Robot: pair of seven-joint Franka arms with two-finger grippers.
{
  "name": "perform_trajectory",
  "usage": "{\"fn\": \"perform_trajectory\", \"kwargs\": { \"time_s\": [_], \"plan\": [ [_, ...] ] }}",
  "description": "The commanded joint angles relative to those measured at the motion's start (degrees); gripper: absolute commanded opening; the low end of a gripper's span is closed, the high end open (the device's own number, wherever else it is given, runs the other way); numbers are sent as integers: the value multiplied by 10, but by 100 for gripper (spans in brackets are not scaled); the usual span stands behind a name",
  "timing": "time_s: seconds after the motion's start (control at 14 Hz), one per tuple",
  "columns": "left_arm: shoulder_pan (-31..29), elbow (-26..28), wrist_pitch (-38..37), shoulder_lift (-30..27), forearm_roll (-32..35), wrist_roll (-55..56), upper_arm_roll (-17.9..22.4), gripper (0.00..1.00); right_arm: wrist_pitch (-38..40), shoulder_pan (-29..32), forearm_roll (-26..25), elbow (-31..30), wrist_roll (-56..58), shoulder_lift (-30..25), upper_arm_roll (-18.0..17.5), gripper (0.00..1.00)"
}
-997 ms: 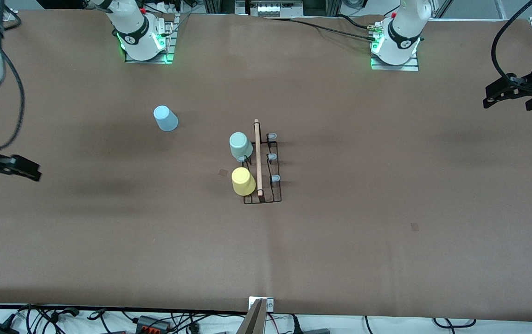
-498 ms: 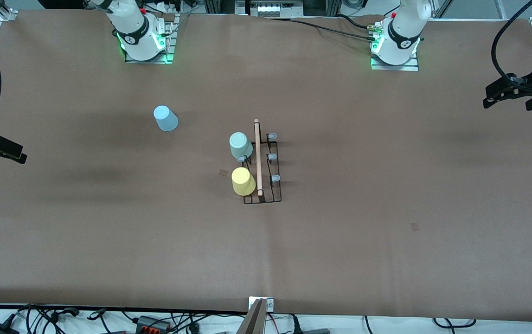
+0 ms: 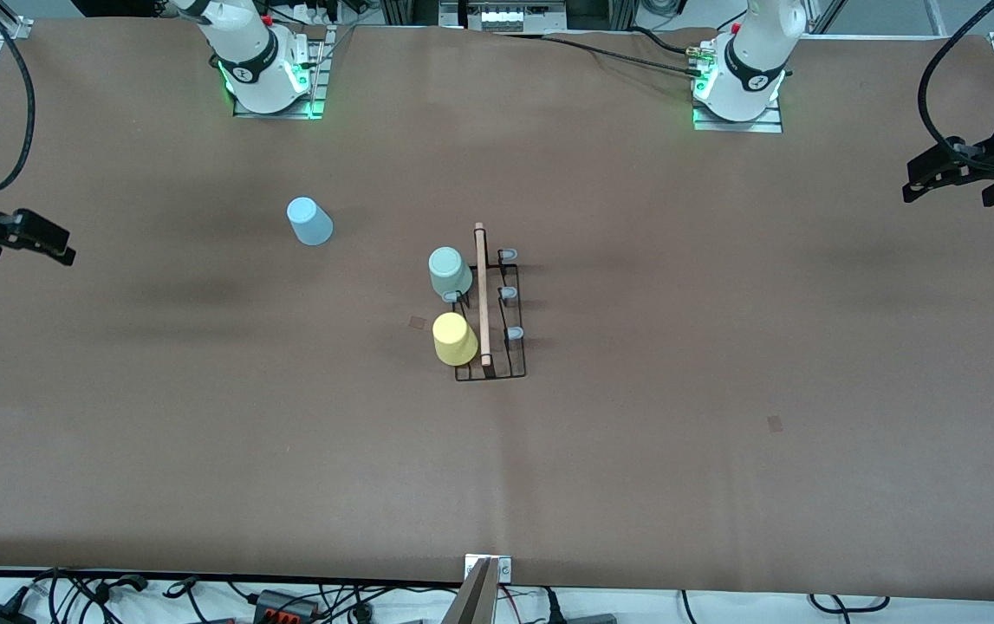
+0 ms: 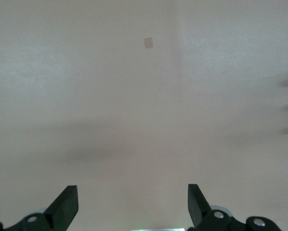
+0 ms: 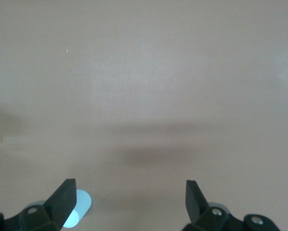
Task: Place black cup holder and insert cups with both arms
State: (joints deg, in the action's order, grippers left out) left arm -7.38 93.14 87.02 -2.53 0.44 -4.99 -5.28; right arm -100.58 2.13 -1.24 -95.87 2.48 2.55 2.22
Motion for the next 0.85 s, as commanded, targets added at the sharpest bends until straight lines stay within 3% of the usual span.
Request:
{"fn": "perform_trajectory", "kwargs": {
  "time_s": [0.0, 0.78],
  "plan": [
    [-4, -2, -8, -5, -15, -13, 2, 100, -5, 1, 9, -23, 2, -20, -2, 100],
    [-4, -2, -8, -5, -15, -14, 2, 100, 18, 1, 9, -26, 3, -30, -4, 100]
  ]
}}
